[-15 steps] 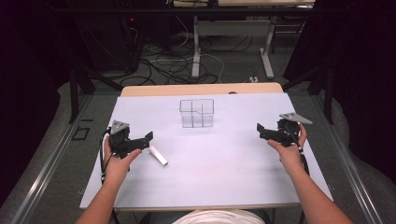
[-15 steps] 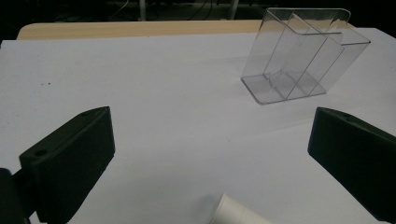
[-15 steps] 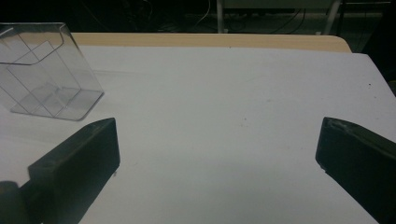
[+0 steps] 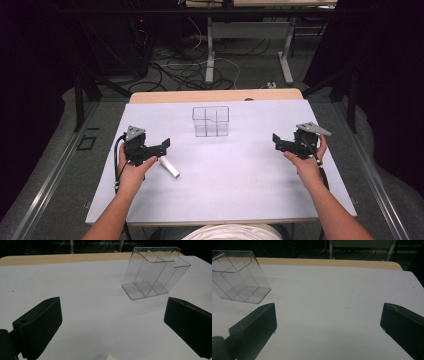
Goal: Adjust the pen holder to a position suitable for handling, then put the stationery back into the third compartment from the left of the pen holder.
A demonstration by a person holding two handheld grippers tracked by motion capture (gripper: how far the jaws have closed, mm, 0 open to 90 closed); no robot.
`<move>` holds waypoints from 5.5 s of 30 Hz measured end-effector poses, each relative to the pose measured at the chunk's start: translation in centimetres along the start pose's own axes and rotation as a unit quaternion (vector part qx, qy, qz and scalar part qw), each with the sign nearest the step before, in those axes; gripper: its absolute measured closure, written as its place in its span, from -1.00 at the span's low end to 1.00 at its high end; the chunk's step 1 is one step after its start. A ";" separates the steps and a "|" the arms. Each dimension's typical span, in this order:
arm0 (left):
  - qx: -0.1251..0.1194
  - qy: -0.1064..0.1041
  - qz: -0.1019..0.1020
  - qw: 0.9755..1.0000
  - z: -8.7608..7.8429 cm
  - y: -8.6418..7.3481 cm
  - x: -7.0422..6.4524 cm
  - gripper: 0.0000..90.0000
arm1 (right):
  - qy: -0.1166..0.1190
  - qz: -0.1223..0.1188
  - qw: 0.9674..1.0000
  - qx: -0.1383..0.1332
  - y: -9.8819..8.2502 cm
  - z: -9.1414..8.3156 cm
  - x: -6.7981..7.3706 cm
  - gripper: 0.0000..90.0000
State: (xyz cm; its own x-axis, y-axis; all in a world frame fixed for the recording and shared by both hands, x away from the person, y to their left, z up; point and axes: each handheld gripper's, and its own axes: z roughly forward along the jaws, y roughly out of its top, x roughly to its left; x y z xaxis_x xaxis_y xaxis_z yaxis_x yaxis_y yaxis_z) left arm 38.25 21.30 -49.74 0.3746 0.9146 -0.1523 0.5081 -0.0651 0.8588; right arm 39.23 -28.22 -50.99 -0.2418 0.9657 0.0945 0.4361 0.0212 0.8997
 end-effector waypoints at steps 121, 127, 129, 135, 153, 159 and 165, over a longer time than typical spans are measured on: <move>0.082 -0.005 -0.113 0.990 -1.4 -1.1 4.7 -0.44 | 0.257 -0.146 0.919 0.261 -1.2 7.7 31.3 0.30; 0.082 -0.006 -0.116 0.990 -1.3 -1.2 4.6 -0.44 | 0.251 -0.142 0.918 0.274 -2.0 8.4 32.5 0.33; 0.085 -0.006 -0.116 0.990 -1.4 -1.2 4.6 -0.43 | 0.251 -0.154 0.915 0.276 -2.2 8.6 32.5 0.33; 0.087 -0.004 -0.116 0.989 -1.4 -1.2 4.6 -0.41 | 0.244 -0.150 0.913 0.290 -2.4 9.0 32.5 0.39; 0.089 -0.006 -0.116 0.989 -0.9 -1.5 4.3 -0.38 | 0.238 -0.131 0.906 0.324 -2.5 9.7 32.2 0.53; 0.095 -0.011 -0.114 0.989 -1.0 -1.5 4.4 -0.36 | 0.243 -0.108 0.906 0.329 -2.4 10.0 31.8 0.56; 0.090 -0.010 -0.117 0.989 -0.9 -1.5 4.2 -0.34 | 0.256 -0.071 0.909 0.322 -2.4 10.4 31.6 0.58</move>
State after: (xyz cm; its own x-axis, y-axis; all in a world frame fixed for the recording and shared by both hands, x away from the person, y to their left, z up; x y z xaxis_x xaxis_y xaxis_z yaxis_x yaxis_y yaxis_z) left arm 38.36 25.62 -51.26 0.2446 0.9055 -0.3467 0.7116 0.0752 0.6985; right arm 39.54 4.90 -54.63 -0.6352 0.6979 0.3310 0.7457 0.4424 0.4982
